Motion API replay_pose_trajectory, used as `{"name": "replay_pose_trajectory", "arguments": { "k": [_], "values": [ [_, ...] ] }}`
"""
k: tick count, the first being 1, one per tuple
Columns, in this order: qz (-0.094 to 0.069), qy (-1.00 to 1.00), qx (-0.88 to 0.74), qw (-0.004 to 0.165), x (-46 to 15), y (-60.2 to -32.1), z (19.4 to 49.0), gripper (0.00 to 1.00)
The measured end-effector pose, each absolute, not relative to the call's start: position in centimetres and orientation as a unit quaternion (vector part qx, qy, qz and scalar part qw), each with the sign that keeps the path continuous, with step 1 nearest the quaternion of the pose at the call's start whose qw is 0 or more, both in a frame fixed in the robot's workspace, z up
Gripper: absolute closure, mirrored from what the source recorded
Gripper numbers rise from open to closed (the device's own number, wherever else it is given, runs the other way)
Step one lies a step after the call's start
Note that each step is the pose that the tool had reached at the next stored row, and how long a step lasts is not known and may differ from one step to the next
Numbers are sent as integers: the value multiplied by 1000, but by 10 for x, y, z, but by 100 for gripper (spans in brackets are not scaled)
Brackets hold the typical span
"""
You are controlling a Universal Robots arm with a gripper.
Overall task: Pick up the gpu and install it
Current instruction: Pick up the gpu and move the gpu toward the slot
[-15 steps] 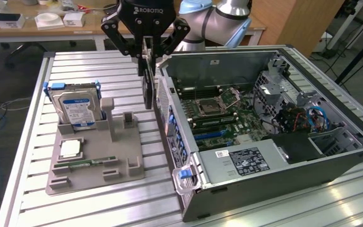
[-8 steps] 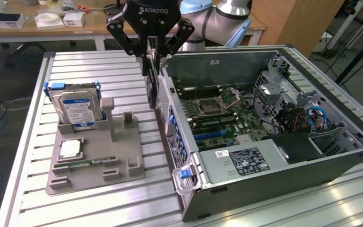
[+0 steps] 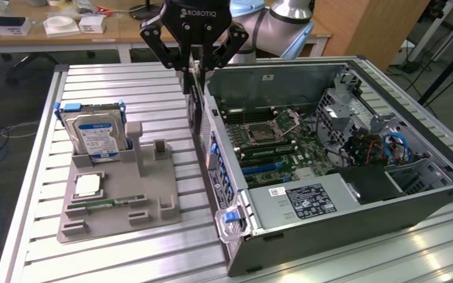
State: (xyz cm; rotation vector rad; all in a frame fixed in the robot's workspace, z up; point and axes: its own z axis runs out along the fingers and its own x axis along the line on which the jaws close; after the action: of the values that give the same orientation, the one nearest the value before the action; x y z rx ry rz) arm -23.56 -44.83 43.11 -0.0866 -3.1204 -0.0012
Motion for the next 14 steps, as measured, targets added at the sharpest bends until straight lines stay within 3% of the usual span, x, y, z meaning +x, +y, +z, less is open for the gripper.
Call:
{"name": "replay_pose_trajectory", "arguments": {
  "k": [14],
  "values": [
    [0, -1000, -28, 10, -221, -448, 431, 74]
  ]
}}
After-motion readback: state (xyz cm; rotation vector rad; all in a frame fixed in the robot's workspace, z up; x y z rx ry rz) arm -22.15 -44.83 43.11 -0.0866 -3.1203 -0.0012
